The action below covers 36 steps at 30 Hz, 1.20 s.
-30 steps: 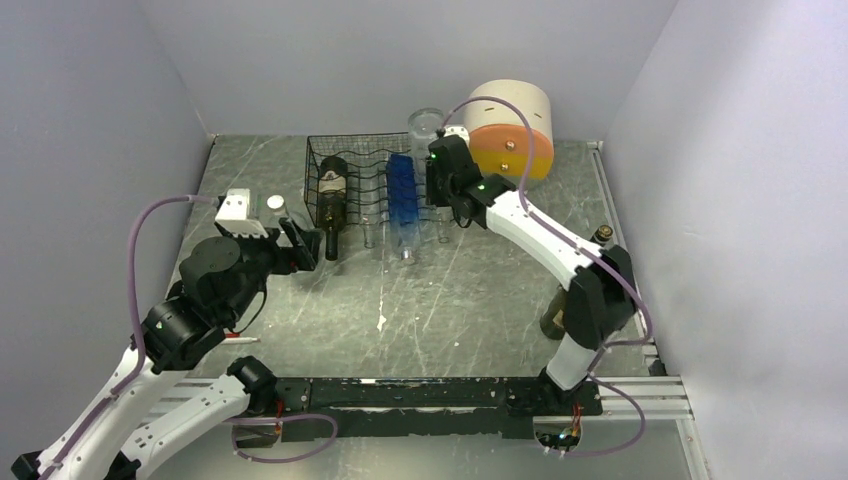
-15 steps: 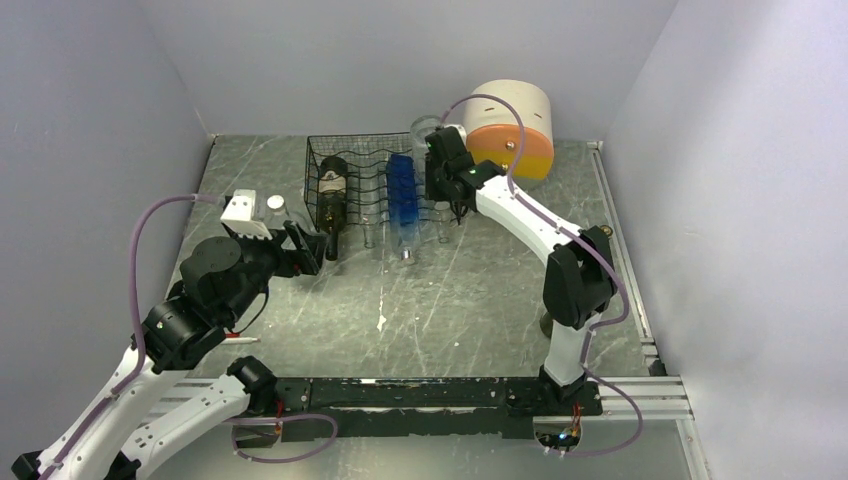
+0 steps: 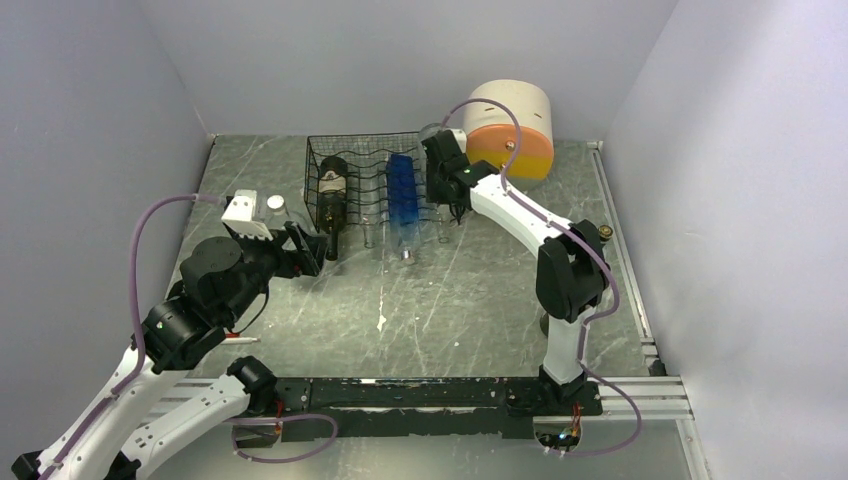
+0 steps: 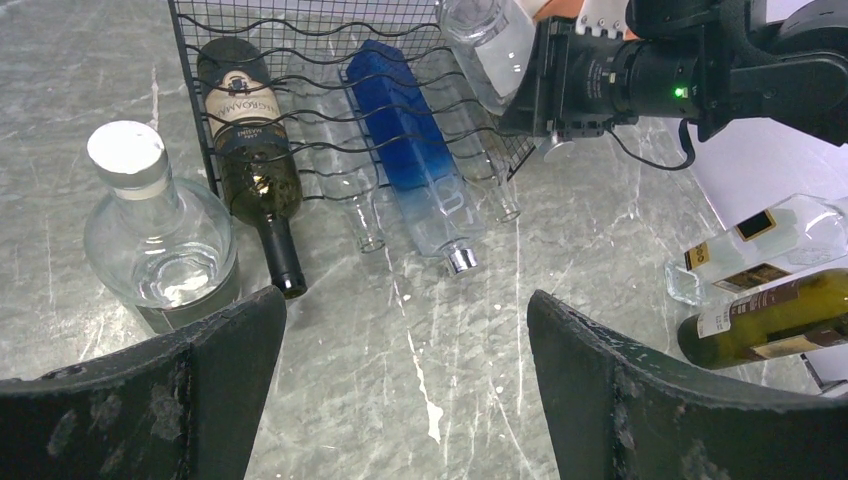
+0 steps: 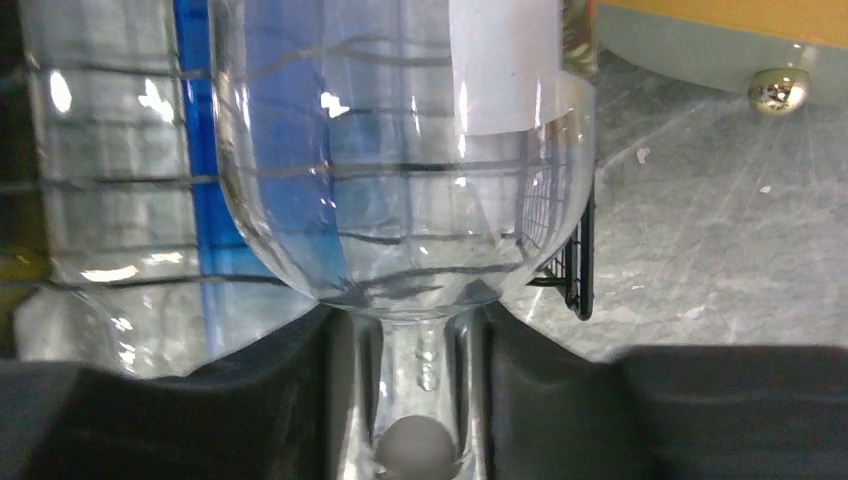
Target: Put the wine bottle on the wine rack
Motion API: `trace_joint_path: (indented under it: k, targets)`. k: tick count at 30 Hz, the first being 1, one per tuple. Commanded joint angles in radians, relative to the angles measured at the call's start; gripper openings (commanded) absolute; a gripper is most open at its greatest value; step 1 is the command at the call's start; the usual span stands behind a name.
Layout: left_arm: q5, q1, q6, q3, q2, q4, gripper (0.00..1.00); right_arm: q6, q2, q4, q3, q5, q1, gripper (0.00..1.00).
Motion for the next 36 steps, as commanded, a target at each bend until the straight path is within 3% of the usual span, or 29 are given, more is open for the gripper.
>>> trace_joint_path:
  k: [1, 3, 6, 13, 23, 30, 36]
  targets:
    - [0.015, 0.005, -0.007, 0.021, -0.004, -0.008, 0.94, -0.004, -0.027, 0.144, 0.062, 0.072, -0.002, 0.56]
    - [0.013, 0.005, -0.008, 0.021, -0.003, -0.01, 0.94, -0.018, -0.032, 0.155, 0.053, 0.067, -0.002, 0.68]
    - [0.027, 0.005, -0.001, 0.021, 0.002, -0.008, 0.94, -0.033, -0.047, 0.174, 0.036, 0.068, -0.002, 0.75]
    - [0.03, 0.005, 0.0, 0.02, 0.01, -0.003, 0.94, -0.056, -0.15, 0.198, -0.03, 0.072, -0.003, 0.76]
    - [0.038, 0.005, 0.014, 0.004, 0.012, 0.025, 0.94, -0.102, -0.493, 0.218, -0.286, 0.127, -0.003, 0.76]
    - [0.029, 0.005, 0.026, -0.026, 0.003, 0.048, 0.94, -0.107, -0.79, 0.071, -0.418, 0.373, -0.003, 0.76]
    - [0.025, 0.005, 0.036, -0.034, 0.013, 0.057, 0.94, -0.053, -0.915, -0.118, -0.408, 0.664, -0.004, 0.77]
